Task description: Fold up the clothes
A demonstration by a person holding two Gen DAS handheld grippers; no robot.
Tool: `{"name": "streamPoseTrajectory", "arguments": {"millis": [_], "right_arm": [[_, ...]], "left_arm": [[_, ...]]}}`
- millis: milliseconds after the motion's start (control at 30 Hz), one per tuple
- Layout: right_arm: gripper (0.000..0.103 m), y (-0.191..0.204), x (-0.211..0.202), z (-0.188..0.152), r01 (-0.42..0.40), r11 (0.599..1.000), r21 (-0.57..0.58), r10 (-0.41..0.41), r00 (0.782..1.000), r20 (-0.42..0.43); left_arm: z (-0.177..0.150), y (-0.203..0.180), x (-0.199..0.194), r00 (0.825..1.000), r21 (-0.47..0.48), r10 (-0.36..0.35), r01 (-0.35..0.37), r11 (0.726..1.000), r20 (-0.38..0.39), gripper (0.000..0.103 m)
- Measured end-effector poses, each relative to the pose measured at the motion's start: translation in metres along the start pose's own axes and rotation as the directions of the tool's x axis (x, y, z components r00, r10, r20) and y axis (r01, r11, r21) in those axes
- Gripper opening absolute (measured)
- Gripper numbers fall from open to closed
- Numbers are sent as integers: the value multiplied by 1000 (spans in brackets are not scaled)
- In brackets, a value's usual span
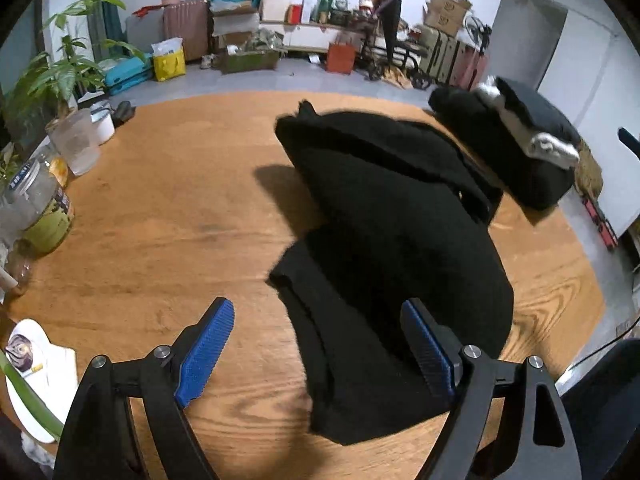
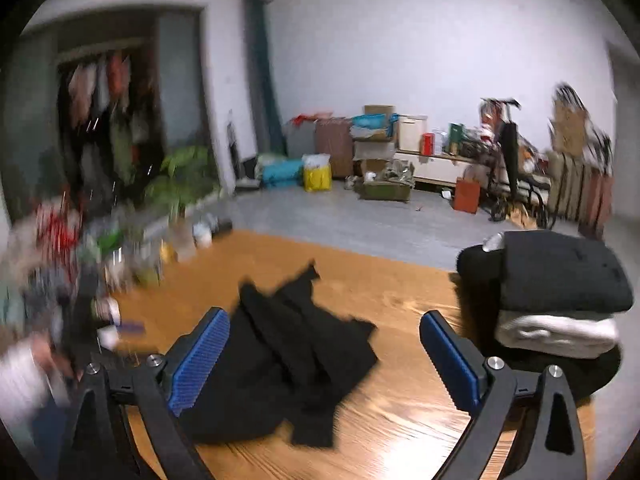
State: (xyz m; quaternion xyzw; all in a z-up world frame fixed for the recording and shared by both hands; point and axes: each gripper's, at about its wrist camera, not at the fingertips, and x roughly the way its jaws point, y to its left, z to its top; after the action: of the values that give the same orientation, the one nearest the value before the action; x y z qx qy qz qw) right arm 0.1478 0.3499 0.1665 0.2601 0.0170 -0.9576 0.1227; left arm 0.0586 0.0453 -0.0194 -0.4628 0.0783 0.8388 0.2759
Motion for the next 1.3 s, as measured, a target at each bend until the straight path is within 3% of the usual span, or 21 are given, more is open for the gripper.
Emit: {"name": "streamPoseTrajectory", "arguments": {"millis": [67, 167, 267, 400, 567, 700, 800, 867, 967, 1000, 1100, 1200, 1300], "right_arm": [[98, -9, -11, -20, -20, 998, -53, 20, 1000, -13], [98, 2, -11, -39, -147, 977, -155, 134, 987, -90], [98, 9, 4, -62, -200, 946, -255, 157, 971, -181], [97, 8, 28, -92, -136, 945, -298, 65, 969, -236], [97, -4, 19, -108, -108, 941, -319, 48, 981, -190], [97, -15, 7, -115, -90, 943, -320, 32, 983, -183], [97, -24, -4, -104, -68, 974, -214, 27, 982, -188], [97, -29, -2, -86, 17, 997, -71, -31, 978, -206], [98, -43, 5, -60, 84, 980, 181, -37, 968, -247], [98, -48, 7, -49, 74, 955, 287, -4, 971, -238], [103, -50, 11, -31, -38, 910, 412, 100, 986, -130], [103, -46, 23, -33, -54, 905, 423, 94, 993, -75], [103, -47, 42, -55, -98, 888, 449, 150, 985, -83]], "left_arm": [[-12, -10, 7, 999, 7, 24, -24, 1000, -36, 85], [-29, -26, 19, 994, 18, 61, -60, 998, -90, 85], [-45, -36, 28, 985, 22, 100, -98, 995, -138, 85], [-64, -38, 40, 968, -15, 154, -160, 987, -196, 85], [-77, -30, 48, 957, -81, 167, -190, 978, -236, 85], [-78, -33, 52, 957, -72, 188, -208, 975, -222, 85], [-78, -33, 57, 959, -97, 164, -191, 977, -232, 85], [-77, -28, 58, 961, -133, 133, -169, 977, -245, 85], [-78, -18, 56, 963, -195, 74, -127, 973, -259, 85], [-78, -15, 55, 963, -208, 61, -119, 971, -262, 85], [-76, -12, 51, 962, -209, 60, -118, 971, -265, 85], [-71, -15, 52, 964, -200, 64, -118, 973, -258, 85], [-61, -18, 63, 957, -170, 103, -153, 973, -270, 85]]}}
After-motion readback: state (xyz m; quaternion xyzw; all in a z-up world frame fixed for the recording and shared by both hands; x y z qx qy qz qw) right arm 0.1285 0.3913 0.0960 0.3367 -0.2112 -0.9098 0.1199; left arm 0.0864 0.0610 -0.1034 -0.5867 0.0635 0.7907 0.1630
